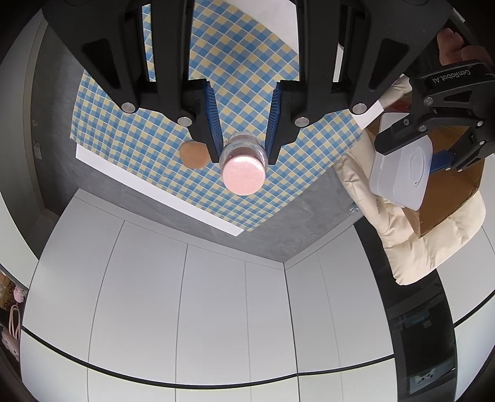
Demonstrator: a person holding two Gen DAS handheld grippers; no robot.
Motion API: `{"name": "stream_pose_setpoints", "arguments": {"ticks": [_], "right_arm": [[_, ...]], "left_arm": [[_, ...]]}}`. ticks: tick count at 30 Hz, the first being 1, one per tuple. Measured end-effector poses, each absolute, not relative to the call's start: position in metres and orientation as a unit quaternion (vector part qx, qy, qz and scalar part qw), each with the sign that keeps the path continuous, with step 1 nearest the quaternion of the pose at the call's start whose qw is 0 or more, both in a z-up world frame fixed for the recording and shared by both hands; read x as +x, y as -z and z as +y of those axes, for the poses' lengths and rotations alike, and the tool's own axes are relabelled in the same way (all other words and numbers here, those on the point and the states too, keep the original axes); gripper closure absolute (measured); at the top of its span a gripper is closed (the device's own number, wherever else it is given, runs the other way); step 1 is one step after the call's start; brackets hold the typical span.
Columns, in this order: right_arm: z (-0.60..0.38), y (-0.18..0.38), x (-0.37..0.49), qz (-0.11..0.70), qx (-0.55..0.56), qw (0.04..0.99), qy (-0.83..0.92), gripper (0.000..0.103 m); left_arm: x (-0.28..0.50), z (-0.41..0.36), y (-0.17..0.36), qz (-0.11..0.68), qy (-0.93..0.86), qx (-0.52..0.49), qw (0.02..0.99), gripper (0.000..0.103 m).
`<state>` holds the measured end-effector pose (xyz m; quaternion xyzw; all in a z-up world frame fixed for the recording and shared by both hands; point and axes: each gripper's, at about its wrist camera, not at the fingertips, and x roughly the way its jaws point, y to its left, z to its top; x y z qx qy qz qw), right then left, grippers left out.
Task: Organize objects
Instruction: 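Lift the frosted box and pink-capped jar and carry both toward the cardboard box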
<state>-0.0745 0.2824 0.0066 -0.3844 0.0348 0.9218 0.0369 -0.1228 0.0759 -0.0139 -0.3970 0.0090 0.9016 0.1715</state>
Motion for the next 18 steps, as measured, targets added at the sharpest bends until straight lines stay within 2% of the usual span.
{"name": "stream_pose_setpoints", "arguments": {"ticks": [18], "right_arm": [[0.245, -0.011, -0.090, 0.026, -0.375, 0.007, -0.927, 0.074]], "left_arm": [[-0.122, 0.039, 0.012, -0.003, -0.907, -0.397, 0.139, 0.022]]}}
